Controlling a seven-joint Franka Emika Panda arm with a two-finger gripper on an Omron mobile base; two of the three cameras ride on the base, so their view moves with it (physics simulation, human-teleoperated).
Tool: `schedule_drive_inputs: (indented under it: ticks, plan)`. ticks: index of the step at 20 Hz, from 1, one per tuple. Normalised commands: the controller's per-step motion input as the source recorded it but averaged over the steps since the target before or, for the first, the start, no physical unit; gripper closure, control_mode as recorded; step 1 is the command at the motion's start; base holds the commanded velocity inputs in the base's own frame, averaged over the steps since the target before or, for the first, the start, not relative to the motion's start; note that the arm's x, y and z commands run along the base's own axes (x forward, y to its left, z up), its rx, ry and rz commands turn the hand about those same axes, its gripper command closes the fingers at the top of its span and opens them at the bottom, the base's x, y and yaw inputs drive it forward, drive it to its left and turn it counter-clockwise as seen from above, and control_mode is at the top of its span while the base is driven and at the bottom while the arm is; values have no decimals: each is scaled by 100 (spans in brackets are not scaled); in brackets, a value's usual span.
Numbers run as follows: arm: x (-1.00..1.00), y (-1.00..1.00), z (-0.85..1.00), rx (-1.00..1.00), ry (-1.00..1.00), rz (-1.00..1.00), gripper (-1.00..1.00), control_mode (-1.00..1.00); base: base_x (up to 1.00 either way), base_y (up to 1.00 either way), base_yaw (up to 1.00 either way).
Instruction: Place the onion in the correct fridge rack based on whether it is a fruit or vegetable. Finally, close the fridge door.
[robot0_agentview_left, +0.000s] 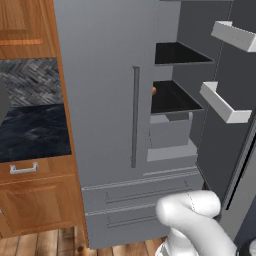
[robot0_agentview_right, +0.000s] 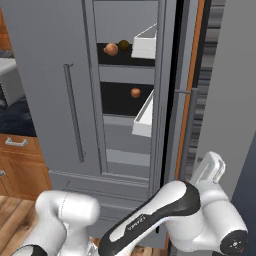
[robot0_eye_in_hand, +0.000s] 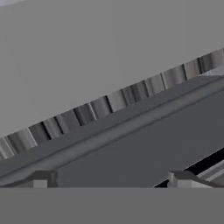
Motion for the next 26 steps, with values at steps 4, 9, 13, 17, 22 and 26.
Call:
schedule_drive_inputs:
  ticks: [4, 9, 13, 17, 22, 26]
  plan:
    - [79, -33, -47, 16, 0, 10, -100, -100, 0, 0, 0]
    - [78, -1, -50, 9, -8, 17, -100, -100, 0, 0, 0]
    - [84, 0, -32, 9, -7, 20, -100, -100, 0, 0, 0]
    - [36, 2, -5, 1, -5, 21, -100, -100, 0, 0, 0]
    - [-7, 61, 2, -10, -9, 22, -100, -100, 0, 0, 0]
    - [0, 98, 6, -20, -9, 22, -100, -100, 0, 0, 0]
